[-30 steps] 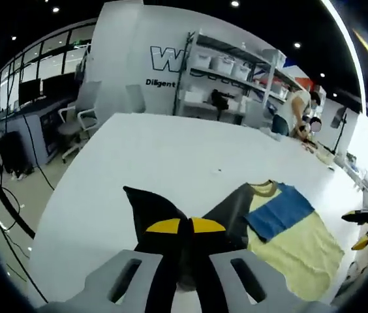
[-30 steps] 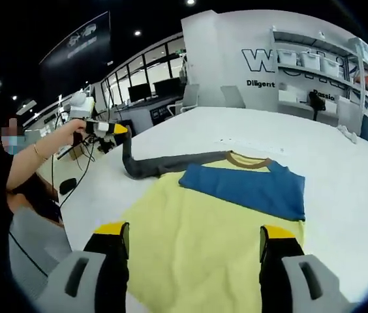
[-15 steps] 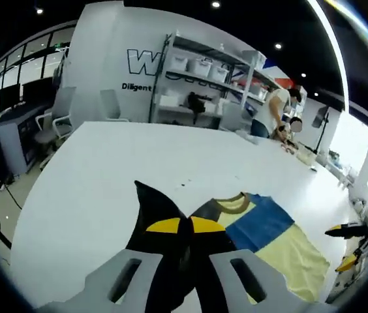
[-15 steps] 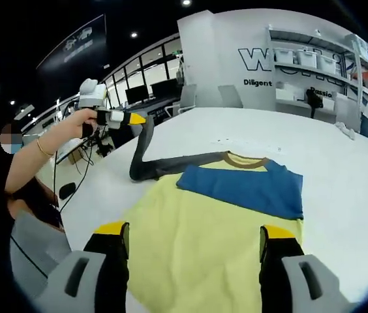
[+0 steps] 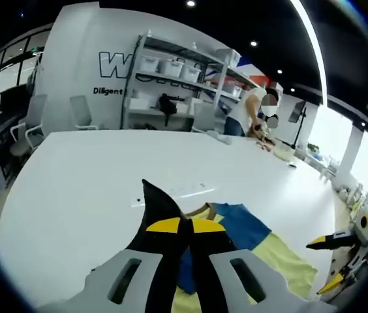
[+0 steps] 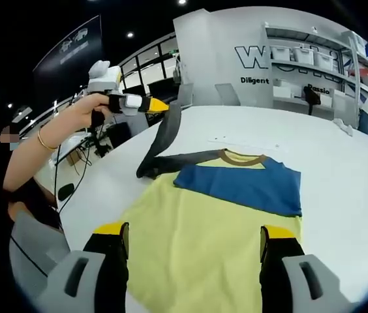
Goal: Fold the garment on the visible template until the final outline fits inside the template.
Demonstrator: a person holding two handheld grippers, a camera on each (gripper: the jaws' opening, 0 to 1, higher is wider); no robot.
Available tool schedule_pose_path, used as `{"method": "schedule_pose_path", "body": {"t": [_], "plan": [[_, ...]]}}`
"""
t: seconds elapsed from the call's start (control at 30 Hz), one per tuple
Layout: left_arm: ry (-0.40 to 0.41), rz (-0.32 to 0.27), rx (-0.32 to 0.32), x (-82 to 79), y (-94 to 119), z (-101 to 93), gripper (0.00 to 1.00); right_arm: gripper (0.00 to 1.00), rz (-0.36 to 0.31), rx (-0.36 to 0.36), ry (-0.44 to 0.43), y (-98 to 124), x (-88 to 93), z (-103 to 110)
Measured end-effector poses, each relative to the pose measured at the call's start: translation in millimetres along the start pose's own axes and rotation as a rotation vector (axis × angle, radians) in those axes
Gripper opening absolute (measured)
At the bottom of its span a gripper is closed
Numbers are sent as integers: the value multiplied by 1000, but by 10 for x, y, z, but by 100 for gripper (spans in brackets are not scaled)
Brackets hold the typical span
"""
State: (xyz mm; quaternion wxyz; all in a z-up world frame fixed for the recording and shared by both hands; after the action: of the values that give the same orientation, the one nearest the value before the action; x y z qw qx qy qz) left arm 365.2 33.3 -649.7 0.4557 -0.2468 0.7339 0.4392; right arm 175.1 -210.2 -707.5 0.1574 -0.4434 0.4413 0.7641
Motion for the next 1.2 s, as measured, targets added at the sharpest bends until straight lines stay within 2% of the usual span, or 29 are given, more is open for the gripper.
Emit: {"method": "schedule_pose_path", "body": {"t": [0.37, 0.4, 0.6, 0.93, 1.03, 1.2], "plan": [[-40, 16, 119, -26, -360, -544, 1, 81, 2, 40, -8, 36, 19, -126], [-31, 21, 136, -1, -397, -593, 1, 81, 12, 51, -12, 35, 34, -149], [-37, 64, 149, 134, -522, -724, 1, 81, 35, 65, -4, 21, 71, -156], [-27, 17, 202, 182, -729, -1040, 1, 81, 38, 87, -34, 69, 137, -221], [-19, 8, 244, 216, -799, -1137, 1, 81, 36, 94, -39, 86, 152, -238], [-27, -5, 256, 284, -913, -1251, 1, 81, 46, 114, -49, 98, 199, -295]]}}
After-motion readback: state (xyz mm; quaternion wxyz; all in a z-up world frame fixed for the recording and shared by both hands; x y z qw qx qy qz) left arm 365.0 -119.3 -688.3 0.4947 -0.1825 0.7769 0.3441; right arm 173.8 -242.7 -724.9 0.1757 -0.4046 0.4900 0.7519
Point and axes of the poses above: the point that each gripper's makers call its tool centre point, and the gripper's own axes: y roughly backward along the fingers, z roughly to its left, x roughly out of its underside, the point moved 9 cm from there along y, roughly backward along the fingers, and after that the axes turned 5 degrees about -x, right-handed, at the moved point
